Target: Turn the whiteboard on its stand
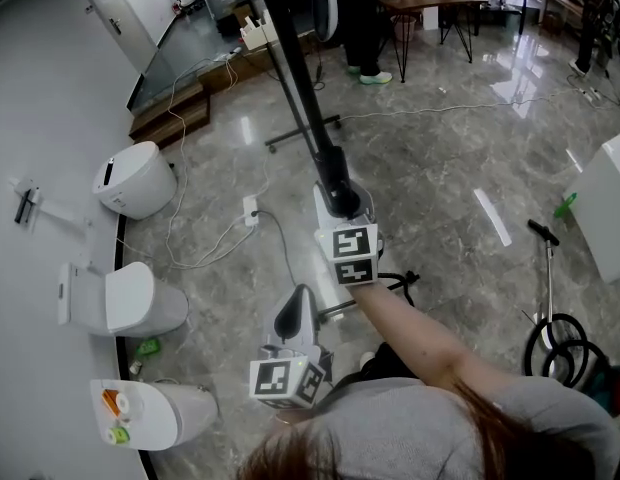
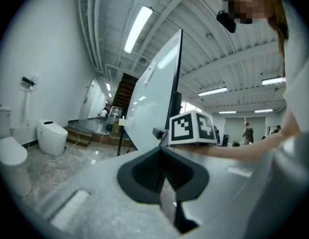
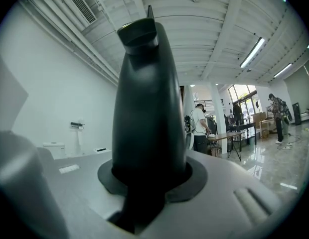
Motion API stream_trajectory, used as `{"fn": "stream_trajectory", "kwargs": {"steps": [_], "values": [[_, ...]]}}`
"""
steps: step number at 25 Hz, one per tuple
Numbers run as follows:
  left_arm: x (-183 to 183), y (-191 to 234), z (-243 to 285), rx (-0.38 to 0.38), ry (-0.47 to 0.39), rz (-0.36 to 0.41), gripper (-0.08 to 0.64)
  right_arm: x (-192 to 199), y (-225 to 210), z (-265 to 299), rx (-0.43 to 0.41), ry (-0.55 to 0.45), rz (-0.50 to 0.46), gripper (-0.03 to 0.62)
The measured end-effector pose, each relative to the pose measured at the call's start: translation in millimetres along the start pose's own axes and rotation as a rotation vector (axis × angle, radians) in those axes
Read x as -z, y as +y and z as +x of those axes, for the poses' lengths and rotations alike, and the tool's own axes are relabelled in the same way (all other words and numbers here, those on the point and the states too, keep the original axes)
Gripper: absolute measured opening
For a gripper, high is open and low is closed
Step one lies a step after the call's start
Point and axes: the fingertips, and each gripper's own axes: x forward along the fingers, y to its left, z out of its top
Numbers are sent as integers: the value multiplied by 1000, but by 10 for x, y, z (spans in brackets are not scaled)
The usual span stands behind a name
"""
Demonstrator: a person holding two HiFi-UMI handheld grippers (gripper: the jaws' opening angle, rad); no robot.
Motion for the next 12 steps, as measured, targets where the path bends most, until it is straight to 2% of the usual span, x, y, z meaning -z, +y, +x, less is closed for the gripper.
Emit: {"fn": "stream_trajectory", "kwargs": {"steps": [6,12], "values": [[12,-139,-36,28,1,9,-2,2,66,-112,-10,-3,5,118],[37,-79,-99,28,-1,4,-2,-14,81,-157,-8,-6,9,118]]}}
